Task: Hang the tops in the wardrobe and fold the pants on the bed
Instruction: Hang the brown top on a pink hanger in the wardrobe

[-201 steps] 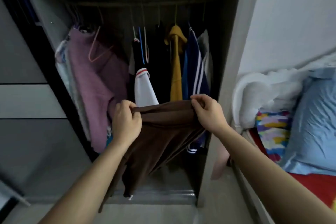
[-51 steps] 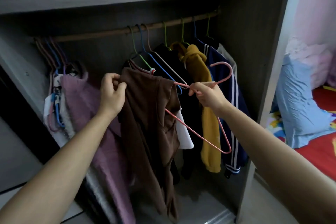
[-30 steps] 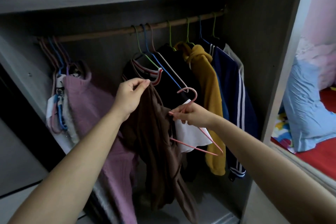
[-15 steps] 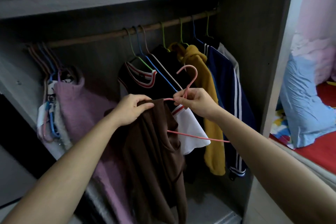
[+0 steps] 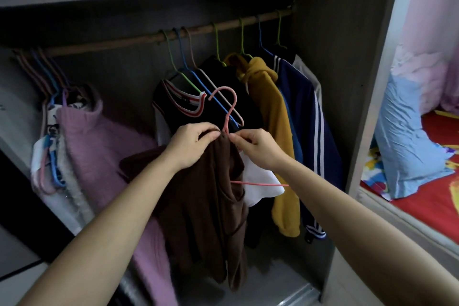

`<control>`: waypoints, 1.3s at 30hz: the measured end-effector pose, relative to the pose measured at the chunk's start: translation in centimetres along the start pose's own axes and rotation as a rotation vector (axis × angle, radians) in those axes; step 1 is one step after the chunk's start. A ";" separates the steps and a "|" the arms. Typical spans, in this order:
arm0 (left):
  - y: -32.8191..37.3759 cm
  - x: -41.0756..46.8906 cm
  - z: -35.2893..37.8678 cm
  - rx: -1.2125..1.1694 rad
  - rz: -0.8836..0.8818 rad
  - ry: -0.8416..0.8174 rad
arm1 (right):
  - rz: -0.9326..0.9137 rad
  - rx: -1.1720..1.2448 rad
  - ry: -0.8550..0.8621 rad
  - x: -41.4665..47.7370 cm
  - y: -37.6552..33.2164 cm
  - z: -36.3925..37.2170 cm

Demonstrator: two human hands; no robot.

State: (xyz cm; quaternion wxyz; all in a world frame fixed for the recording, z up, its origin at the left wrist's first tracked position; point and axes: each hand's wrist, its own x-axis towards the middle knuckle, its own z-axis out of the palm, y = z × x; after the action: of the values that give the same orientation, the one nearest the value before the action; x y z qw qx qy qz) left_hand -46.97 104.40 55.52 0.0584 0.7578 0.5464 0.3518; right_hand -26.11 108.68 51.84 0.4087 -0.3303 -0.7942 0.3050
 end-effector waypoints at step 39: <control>-1.1 -2.2 -1.2 0.083 -0.455 0.451 | -0.272 -0.795 -0.233 -8.8 6.4 -1.1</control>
State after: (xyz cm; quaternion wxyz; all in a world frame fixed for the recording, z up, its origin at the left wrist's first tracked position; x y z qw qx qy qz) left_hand -48.96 102.59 54.88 -0.0182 0.5209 0.7148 0.4663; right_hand -19.53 105.91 43.64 0.1937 -0.3179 -0.9270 -0.0459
